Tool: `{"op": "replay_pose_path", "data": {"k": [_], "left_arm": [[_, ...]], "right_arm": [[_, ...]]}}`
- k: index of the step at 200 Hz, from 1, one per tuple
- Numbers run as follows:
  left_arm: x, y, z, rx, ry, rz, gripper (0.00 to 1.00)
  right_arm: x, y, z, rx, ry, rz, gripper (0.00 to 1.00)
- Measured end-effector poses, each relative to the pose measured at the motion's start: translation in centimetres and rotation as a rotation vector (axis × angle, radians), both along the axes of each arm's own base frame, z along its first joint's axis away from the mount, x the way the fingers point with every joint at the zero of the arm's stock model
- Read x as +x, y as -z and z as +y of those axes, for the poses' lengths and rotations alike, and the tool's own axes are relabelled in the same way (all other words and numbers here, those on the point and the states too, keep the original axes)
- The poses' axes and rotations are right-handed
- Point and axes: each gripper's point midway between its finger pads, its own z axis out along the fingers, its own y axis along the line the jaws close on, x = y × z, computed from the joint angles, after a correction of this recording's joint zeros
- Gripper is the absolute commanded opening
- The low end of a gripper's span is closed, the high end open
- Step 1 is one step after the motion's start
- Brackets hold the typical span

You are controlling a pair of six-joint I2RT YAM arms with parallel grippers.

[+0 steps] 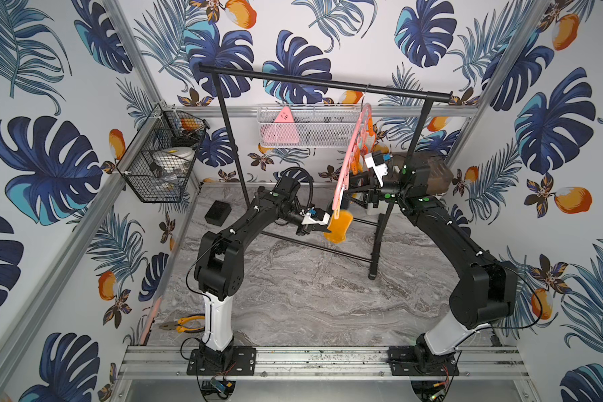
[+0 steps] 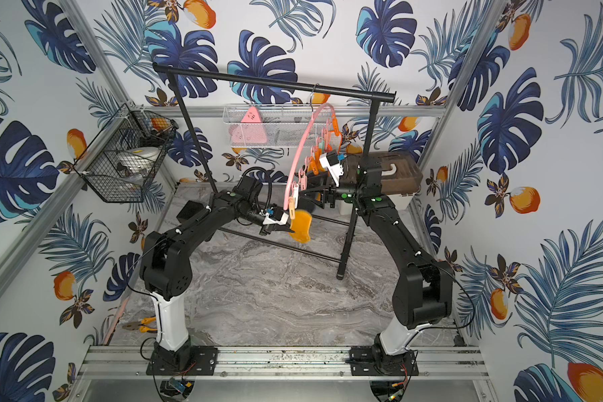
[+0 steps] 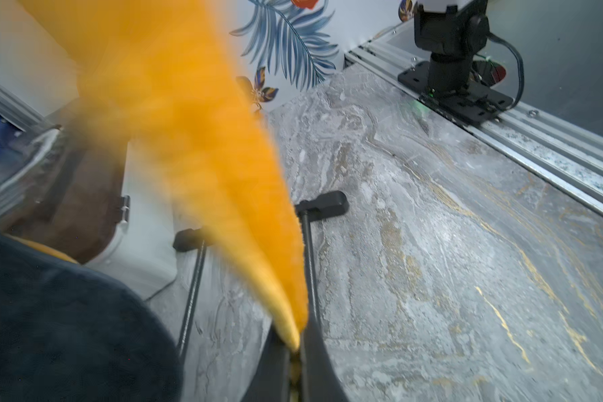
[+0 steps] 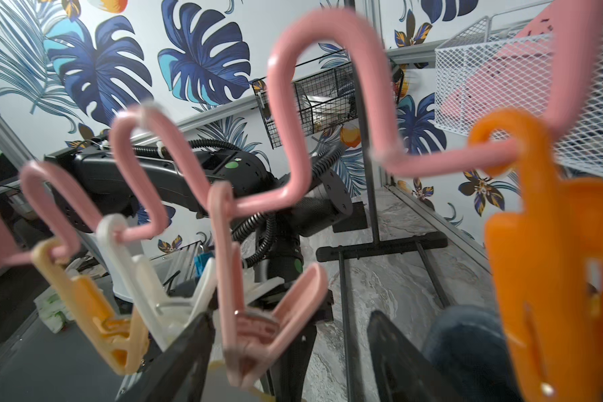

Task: Take the shoe insoles off the hanger
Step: Open the clamp at the hanger.

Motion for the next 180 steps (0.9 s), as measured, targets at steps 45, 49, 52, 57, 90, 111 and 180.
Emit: {"op": "replay_pose_path", "data": {"k": [45, 49, 52, 57, 90, 111, 180], "left_arm": [[-0.7, 0.3, 0.4, 0.029, 0.026, -0.007, 0.00], [-0.7, 0.2, 0.4, 0.029, 0.025, -0.006, 0.00], [-0.7, 0.1, 0.4, 0.028, 0.025, -0.007, 0.00], [-0.6, 0.0, 0.5, 0.026, 0.025, -0.008, 0.00], [-0.3, -0.1, 0.9, 0.023, 0.009, 0.004, 0.00], [-0.6, 0.1, 1.3, 0.027, 0.000, 0.011, 0.00], [-1.5, 0.8, 3.8, 0.077, -0.110, 0.061, 0.00]], "right_arm": [[0.1, -0.7, 0.4, 0.013, -0.044, -0.006, 0.72], [0.1, -0.7, 0.5, 0.013, -0.045, -0.004, 0.72], [0.1, -0.6, 0.5, 0.014, -0.045, -0.001, 0.72], [0.1, -0.6, 0.5, 0.015, -0.047, 0.005, 0.72], [0.0, -0.5, 0.5, 0.025, -0.044, 0.013, 0.73], [-0.1, -0.9, 0.4, 0.026, -0.030, 0.004, 0.75], [-0.7, -1.2, 0.1, 0.011, 0.037, -0.023, 0.80]]}}
